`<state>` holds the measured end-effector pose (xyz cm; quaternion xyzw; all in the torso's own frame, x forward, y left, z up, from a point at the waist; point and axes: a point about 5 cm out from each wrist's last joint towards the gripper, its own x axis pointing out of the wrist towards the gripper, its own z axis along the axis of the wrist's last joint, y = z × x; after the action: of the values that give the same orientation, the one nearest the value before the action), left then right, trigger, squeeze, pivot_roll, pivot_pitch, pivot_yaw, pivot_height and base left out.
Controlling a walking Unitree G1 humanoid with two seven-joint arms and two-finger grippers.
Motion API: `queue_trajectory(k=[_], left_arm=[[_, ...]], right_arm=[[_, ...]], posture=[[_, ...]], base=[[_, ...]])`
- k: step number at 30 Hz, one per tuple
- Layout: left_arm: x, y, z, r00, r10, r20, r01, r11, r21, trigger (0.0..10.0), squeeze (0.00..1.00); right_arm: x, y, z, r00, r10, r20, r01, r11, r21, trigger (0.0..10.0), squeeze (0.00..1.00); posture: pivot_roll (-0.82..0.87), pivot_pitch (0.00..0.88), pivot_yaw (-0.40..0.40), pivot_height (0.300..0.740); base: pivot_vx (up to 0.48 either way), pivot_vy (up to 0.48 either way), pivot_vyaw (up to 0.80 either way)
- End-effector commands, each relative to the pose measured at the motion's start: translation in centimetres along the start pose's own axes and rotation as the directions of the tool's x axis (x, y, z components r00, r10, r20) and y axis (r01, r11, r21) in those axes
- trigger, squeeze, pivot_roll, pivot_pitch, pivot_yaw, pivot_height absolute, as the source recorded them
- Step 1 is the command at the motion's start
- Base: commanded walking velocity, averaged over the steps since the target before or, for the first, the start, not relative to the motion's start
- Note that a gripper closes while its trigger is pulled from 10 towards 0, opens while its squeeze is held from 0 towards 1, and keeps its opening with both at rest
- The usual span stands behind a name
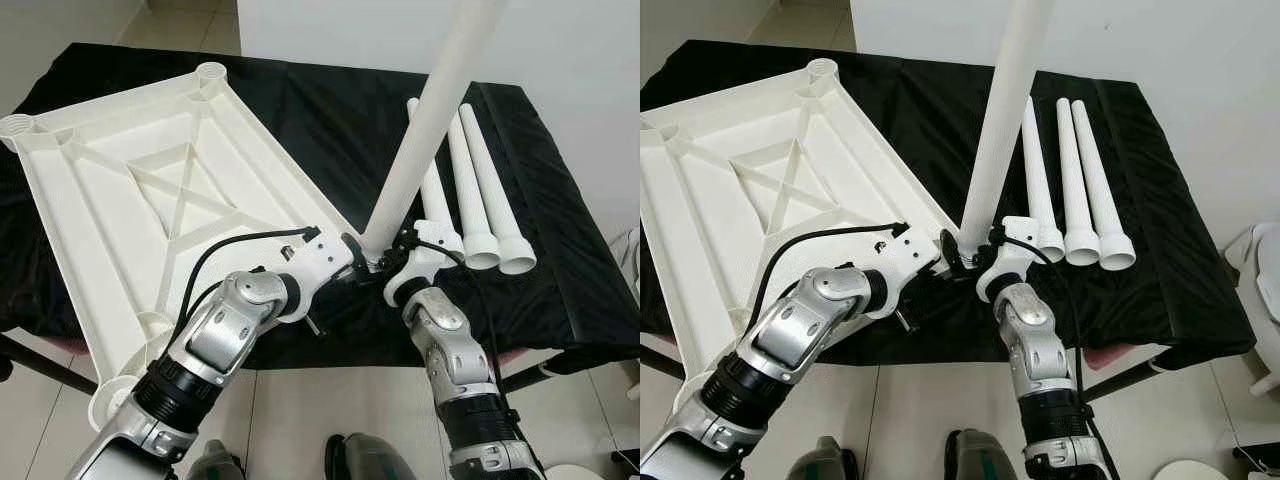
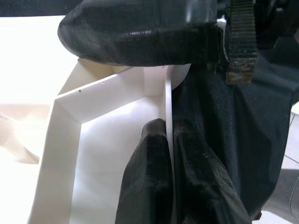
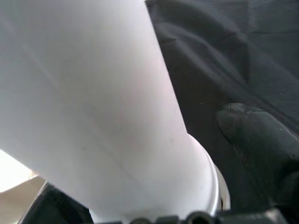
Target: Building children table
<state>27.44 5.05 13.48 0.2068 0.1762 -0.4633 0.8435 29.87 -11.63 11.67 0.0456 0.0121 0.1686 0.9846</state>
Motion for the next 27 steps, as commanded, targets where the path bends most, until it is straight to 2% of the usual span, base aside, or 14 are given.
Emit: queue_trajectory(k=[1,4,9,10,16,17,18,19,27], left_arm=[[-0.1,-0.1,-2.1,0.998,0.0,-0.059,-0.002,0.999,-0.036,10.0,0.0],[-0.1,0.0,-2.2,0.997,0.001,-0.071,-0.003,1.0,-0.029,10.0,0.0],[0.0,0.4,-2.2,0.997,0.027,-0.072,-0.031,0.998,-0.049,10.0,0.0],[0.1,0.6,-2.0,0.997,0.039,-0.062,-0.043,0.997,-0.062,10.0,1.0],[0.3,1.4,-1.6,0.994,0.087,-0.059,-0.091,0.993,-0.069,10.0,1.0],[0.4,1.6,-1.5,0.993,0.101,-0.058,-0.105,0.992,-0.069,10.0,0.26],[0.4,1.6,-1.4,0.993,0.101,-0.056,-0.104,0.992,-0.07,10.0,0.26],[0.4,1.7,-1.3,0.994,0.099,-0.052,-0.102,0.992,-0.067,10.0,0.0],[1.5,1.5,0.1,0.995,0.101,-0.019,-0.102,0.993,-0.066,10.0,0.0]], right_arm=[[-0.4,-1.0,-0.6,0.999,-0.028,-0.034,0.027,1.0,-0.006,10.0,0.0],[-0.4,-1.1,-0.4,0.999,0.02,-0.039,-0.02,1.0,-0.006,10.0,0.0],[-0.4,-1.1,-0.2,0.999,0.034,-0.036,-0.035,0.999,-0.017,10.0,0.0],[-0.3,-1.1,-0.2,0.999,0.037,-0.035,-0.038,0.999,-0.021,10.0,0.0],[-0.2,-1.2,0.0,0.998,0.054,-0.03,-0.055,0.998,-0.021,10.0,0.0],[-0.1,-1.2,0.1,0.998,0.063,-0.027,-0.063,0.998,-0.024,10.0,0.0],[-0.1,-1.2,0.1,0.998,0.065,-0.027,-0.066,0.998,-0.025,10.0,0.0],[-0.1,-1.3,0.2,0.998,0.065,-0.026,-0.066,0.998,-0.025,10.0,0.0],[0.2,-1.5,0.6,0.997,0.075,-0.012,-0.075,0.997,-0.025,10.0,0.0]], posture=[[-0.05,0.061,-0.068,0.74],[-0.05,0.061,-0.068,0.74],[-0.05,0.056,-0.069,0.74],[-0.05,0.056,-0.069,0.74],[-0.05,0.053,-0.071,0.74],[-0.05,0.051,-0.07,0.74],[-0.05,0.051,-0.07,0.74],[-0.05,0.05,-0.071,0.74],[-0.05,0.051,-0.072,0.74]], base=[[0.0,0.0,0.0],[0.0,0.0,0.0],[0.0,0.0,0.0],[0.0,0.0,0.0],[0.0,0.0,0.0],[0.0,0.0,0.0],[0.0,0.0,0.0],[0.0,0.0,0.0],[0.0,0.0,0.0]])
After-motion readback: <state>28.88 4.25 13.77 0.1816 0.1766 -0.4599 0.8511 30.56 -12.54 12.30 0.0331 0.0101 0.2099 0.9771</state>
